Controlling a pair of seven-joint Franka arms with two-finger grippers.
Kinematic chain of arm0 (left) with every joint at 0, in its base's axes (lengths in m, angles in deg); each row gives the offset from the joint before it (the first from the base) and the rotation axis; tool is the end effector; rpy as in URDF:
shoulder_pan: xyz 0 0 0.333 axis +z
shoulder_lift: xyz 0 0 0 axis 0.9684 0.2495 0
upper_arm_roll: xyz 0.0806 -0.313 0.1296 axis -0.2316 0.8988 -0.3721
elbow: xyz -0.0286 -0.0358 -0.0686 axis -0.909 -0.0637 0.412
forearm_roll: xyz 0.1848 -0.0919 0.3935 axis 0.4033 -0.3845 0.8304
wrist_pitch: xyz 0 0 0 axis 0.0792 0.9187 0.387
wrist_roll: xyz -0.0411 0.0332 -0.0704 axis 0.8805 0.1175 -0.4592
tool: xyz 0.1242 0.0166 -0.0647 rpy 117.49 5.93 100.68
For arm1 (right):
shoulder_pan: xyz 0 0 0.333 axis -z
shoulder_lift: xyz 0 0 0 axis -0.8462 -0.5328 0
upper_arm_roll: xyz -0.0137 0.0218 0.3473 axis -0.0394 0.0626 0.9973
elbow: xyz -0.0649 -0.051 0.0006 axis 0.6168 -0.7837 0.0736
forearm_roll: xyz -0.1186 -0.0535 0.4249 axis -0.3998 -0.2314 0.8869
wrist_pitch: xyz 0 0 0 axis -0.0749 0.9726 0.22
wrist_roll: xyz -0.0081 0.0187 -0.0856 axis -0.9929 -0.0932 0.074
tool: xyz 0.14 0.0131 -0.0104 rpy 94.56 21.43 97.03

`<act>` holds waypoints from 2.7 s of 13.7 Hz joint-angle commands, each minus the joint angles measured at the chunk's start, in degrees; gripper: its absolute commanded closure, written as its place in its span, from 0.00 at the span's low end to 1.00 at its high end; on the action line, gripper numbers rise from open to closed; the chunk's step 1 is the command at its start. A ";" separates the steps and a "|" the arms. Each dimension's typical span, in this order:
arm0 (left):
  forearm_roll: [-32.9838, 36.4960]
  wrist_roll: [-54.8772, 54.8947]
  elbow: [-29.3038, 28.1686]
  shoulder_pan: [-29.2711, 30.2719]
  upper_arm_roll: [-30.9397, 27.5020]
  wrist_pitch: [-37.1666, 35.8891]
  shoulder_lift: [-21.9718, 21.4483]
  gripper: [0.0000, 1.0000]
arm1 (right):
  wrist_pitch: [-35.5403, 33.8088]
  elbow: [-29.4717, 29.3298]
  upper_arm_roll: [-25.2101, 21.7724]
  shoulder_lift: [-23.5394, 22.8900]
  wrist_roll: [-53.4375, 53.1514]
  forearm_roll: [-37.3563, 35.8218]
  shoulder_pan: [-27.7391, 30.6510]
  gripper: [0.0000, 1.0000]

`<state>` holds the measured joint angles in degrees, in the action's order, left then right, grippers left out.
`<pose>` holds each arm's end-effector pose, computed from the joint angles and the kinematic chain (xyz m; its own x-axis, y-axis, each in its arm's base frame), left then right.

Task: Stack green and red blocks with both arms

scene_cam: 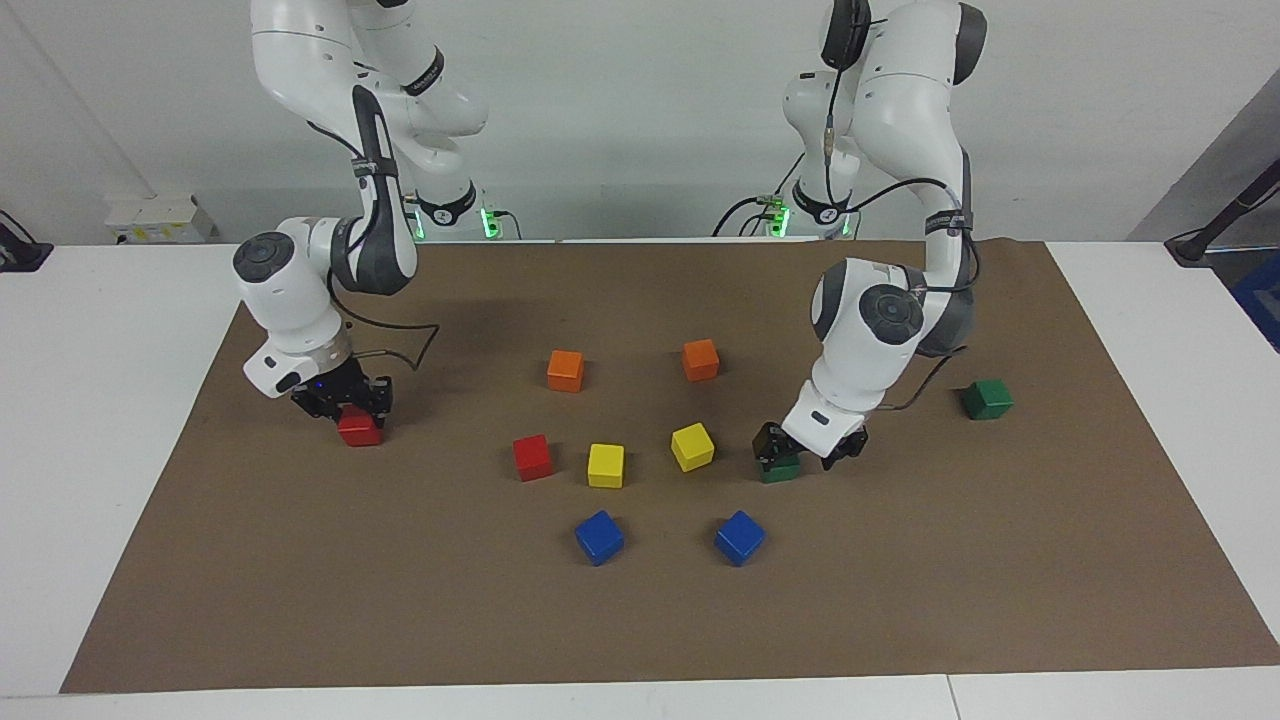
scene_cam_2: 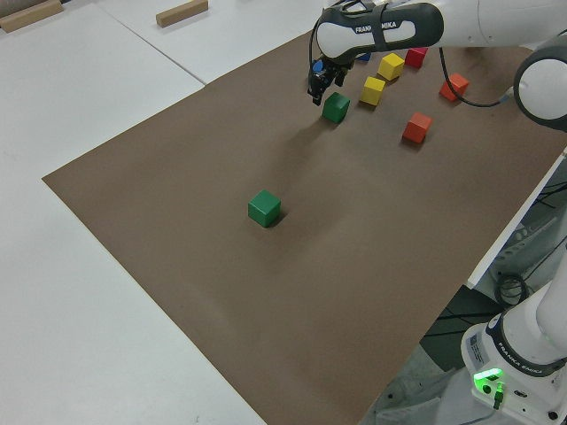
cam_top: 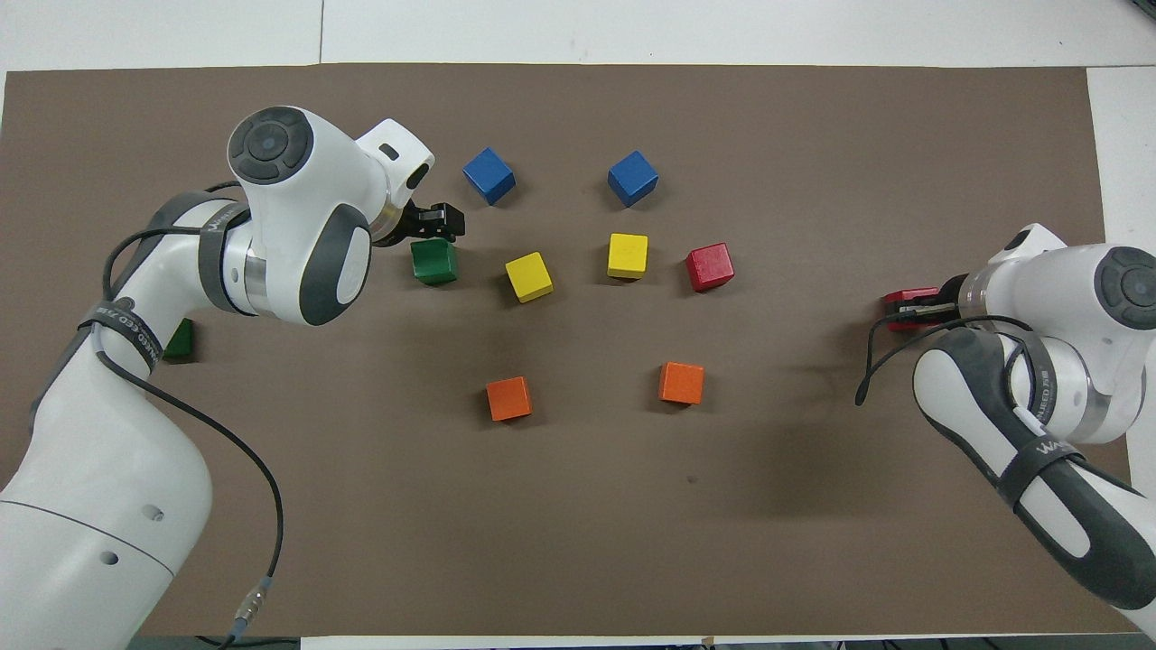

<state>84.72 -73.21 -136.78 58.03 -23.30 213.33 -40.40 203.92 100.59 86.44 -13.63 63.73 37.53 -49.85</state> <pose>0.6978 -0.2619 0.3014 0.9979 -0.0386 0.0527 -0.0435 -0.9945 0.0957 0.5912 -0.0570 0.2638 0.9949 0.0429 0.0915 0.0425 -0.9991 0.0066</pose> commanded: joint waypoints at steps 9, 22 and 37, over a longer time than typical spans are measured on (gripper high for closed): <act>3.44 -1.06 -4.99 -3.21 -1.11 5.89 0.64 0.43 | -11.71 -7.20 0.73 1.56 0.48 0.34 0.04 0.00; 3.35 13.31 -2.01 13.98 -1.55 -15.09 -12.80 1.00 | -21.17 -27.70 1.17 -5.63 -33.18 -0.71 -21.75 0.00; 3.26 32.77 -27.05 31.85 -1.55 3.69 -21.59 1.00 | -10.87 -26.30 1.26 -15.31 -27.74 -3.79 -23.52 0.01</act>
<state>87.28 -41.82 -158.78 88.29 -25.45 213.09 -58.91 192.03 74.38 87.40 -28.55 33.77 34.30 -73.82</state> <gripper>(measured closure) 0.449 0.000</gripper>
